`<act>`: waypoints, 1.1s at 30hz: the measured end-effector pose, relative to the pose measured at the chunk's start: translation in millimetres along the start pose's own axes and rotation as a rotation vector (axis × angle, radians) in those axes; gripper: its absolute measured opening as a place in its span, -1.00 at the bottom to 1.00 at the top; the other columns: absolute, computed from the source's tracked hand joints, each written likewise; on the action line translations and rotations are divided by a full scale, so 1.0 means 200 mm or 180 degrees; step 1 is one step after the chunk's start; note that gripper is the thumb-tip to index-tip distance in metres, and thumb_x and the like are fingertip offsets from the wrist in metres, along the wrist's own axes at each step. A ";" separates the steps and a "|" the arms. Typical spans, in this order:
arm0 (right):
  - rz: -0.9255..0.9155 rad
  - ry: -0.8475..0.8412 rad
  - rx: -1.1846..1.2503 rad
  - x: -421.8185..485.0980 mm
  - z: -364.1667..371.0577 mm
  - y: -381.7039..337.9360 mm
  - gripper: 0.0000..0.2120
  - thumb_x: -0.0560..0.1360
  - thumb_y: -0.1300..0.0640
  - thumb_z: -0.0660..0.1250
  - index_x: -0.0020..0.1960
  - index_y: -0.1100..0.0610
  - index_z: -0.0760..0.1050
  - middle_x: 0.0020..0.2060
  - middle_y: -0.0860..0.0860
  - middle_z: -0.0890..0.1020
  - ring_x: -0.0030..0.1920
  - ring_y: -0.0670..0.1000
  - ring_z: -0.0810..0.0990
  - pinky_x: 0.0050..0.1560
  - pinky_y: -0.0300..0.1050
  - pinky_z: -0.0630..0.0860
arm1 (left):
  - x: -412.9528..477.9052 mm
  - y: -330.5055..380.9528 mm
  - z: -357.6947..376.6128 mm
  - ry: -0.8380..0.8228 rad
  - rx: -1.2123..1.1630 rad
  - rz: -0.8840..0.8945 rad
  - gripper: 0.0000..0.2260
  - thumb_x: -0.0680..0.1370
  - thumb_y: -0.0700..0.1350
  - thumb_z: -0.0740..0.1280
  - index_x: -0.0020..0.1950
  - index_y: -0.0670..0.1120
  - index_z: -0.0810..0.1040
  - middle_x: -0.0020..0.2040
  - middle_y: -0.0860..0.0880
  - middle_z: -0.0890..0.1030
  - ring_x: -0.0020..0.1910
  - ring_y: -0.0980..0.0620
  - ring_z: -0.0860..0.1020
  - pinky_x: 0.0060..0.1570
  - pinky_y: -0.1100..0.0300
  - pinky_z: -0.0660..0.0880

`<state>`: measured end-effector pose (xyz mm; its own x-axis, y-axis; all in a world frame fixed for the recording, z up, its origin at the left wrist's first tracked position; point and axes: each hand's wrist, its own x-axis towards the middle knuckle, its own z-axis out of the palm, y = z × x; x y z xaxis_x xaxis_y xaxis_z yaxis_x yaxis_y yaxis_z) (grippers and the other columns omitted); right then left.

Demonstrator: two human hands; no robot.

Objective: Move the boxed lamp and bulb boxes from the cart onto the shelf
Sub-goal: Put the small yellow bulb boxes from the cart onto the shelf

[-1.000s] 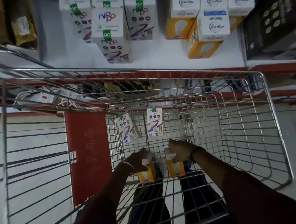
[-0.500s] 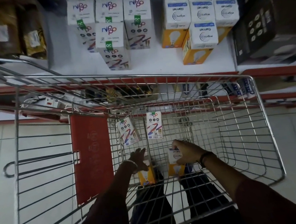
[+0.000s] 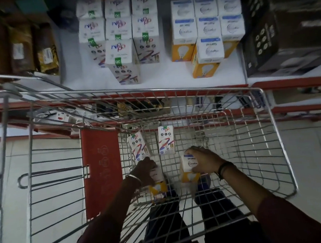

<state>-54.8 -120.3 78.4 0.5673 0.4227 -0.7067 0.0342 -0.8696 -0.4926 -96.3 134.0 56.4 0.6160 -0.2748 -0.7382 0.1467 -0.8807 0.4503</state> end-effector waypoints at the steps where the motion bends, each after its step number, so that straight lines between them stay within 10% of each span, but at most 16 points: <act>1: -0.0035 0.0095 0.0006 -0.04 -0.05 -0.02 -0.34 0.34 0.12 0.49 0.36 0.10 0.29 0.32 0.07 0.42 0.26 0.10 0.41 0.18 -0.08 0.40 | -0.04 0.05 -0.05 0.0154 -0.0055 0.0109 -0.37 0.23 -0.17 0.55 0.24 -0.19 0.42 0.18 -0.21 0.43 0.16 -0.17 0.42 0.16 0.01 0.46; 17: -0.0426 0.2255 0.0200 -0.80 -1.10 -0.24 -0.34 0.32 0.14 0.52 0.36 0.04 0.35 0.10 -0.07 0.33 0.11 -0.03 0.39 -0.11 -0.38 0.34 | -0.43 0.98 -0.99 0.2746 0.0975 0.1097 -0.39 0.34 -0.06 0.47 0.33 -0.14 0.36 0.22 -0.19 0.45 0.18 -0.23 0.39 0.03 -0.17 0.52; 22: -0.0312 0.2763 -0.0168 -0.71 -1.31 -0.21 -0.29 0.28 0.08 0.55 0.36 0.10 0.37 0.17 0.07 0.36 0.21 0.09 0.33 0.24 -0.01 0.41 | -0.21 1.06 -1.06 0.2901 0.1132 0.0831 -0.42 0.33 -0.21 0.45 0.33 -0.14 0.36 0.23 -0.19 0.46 0.18 -0.27 0.40 0.07 -0.18 0.49; 33: 0.0117 0.2294 -0.0675 -0.32 -1.31 -0.12 -0.27 0.35 0.40 0.44 0.43 0.12 0.24 0.30 0.13 0.34 0.27 0.19 0.44 0.17 0.07 0.56 | 0.11 1.08 -1.05 0.2831 0.0859 0.0578 -0.49 0.30 -0.42 0.34 0.21 -0.18 0.37 0.22 -0.20 0.49 0.25 -0.26 0.35 0.11 -0.18 0.47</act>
<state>123.6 -194.0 268.7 0.9667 0.1841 -0.1775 0.1214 -0.9413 -0.3151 111.2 18.8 242.1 0.9922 -0.1197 0.0354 -0.1248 -0.9435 0.3071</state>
